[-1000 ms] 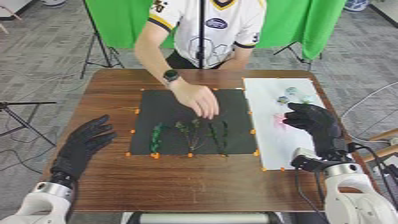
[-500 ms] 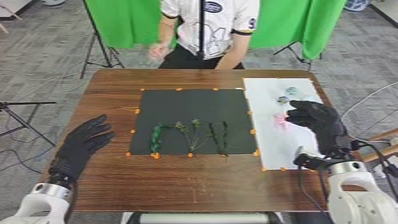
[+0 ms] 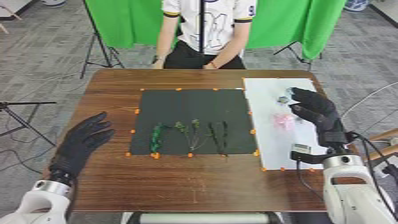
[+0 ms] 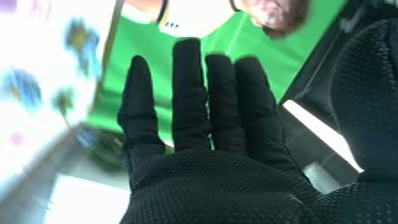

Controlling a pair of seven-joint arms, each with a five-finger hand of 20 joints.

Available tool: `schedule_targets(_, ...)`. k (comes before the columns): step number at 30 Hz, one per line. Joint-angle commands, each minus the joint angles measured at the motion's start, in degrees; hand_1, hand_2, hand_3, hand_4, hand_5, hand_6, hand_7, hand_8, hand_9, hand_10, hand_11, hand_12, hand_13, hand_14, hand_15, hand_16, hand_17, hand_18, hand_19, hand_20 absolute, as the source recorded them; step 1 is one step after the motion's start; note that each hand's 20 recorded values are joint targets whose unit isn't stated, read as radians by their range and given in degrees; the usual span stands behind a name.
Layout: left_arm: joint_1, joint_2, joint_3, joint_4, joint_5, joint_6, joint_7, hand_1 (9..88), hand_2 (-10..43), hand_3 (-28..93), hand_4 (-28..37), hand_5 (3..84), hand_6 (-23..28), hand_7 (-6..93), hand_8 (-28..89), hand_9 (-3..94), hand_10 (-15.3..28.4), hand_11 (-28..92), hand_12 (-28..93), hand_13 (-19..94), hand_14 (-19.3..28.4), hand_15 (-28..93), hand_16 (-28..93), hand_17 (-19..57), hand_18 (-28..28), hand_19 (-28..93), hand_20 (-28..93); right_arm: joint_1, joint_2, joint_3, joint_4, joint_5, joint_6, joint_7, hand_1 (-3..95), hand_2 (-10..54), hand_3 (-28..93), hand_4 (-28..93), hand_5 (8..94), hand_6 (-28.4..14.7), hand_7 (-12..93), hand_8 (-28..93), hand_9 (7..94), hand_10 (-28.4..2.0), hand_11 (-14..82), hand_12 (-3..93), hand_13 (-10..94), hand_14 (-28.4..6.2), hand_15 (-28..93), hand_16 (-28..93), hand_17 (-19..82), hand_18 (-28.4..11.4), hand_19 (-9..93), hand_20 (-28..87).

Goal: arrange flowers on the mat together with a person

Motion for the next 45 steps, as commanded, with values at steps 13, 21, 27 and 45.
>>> schedule_targets(13, 1.28, 1.67, -0.17, 0.22, -0.01, -0.24, -0.52, 26.9, -2.9, 69, -24.5, 32.6, 2.7, 23.7, -12, 29.9, 11.5, 28, 18, 28, 14.4, 40, -2, -6.2, 20.2, 50, 9, 15.23, 19.55, -21.53, 7.15, -49.58, -3.37, 32.05, 28.3, -9.5, 83, -28, 38.9, -0.6, 22, -14, 39.9, -5.5, 14.5, 21.3, 31, -7.0, 41, 20, 9, -17.2, 53, 32)
schedule_targets(21, 0.73, 1.64, 0.14, 0.45, 0.40, -1.13, -1.36, 26.8, -2.8, 69, -24.8, 32.6, 2.7, 23.5, -12, 29.9, 11.5, 28, 17, 28, 14.4, 39, -2, -6.2, 20.1, 50, 9, 25.11, 21.39, -31.30, 10.20, -49.69, -6.68, 33.25, 29.8, -9.5, 82, -28, 39.9, -1.0, 21, -14, 40.7, -5.8, 14.6, 21.0, 31, -7.2, 39, 20, 9, -17.1, 53, 31)
schedule_targets(27, 0.59, 1.83, 0.06, 0.46, 0.43, -1.15, -1.32, 26.7, -2.9, 69, -24.8, 32.4, 2.6, 23.5, -12, 29.9, 11.5, 28, 18, 28, 14.4, 39, -2, -6.3, 20.1, 50, 9, 29.86, 22.94, -36.18, 12.76, -49.42, -9.91, 32.97, 29.6, -9.5, 82, -28, 42.1, -0.3, 21, -13, 43.1, -6.3, 15.3, 21.0, 33, -7.2, 40, 20, 10, -17.1, 53, 31)
schedule_targets(45, 1.08, 1.85, 0.12, 0.30, 0.32, -0.75, -1.05, 26.7, -2.9, 69, -24.8, 32.4, 2.6, 23.4, -12, 29.9, 11.5, 28, 18, 28, 14.5, 39, -2, -6.3, 20.1, 50, 9, 31.95, 24.05, -38.57, 15.88, -48.56, -11.00, 30.89, 30.0, -9.5, 82, -28, 44.1, 0.4, 24, -14, 46.2, -6.9, 17.8, 21.3, 34, -6.7, 41, 20, 8, -17.6, 51, 30)
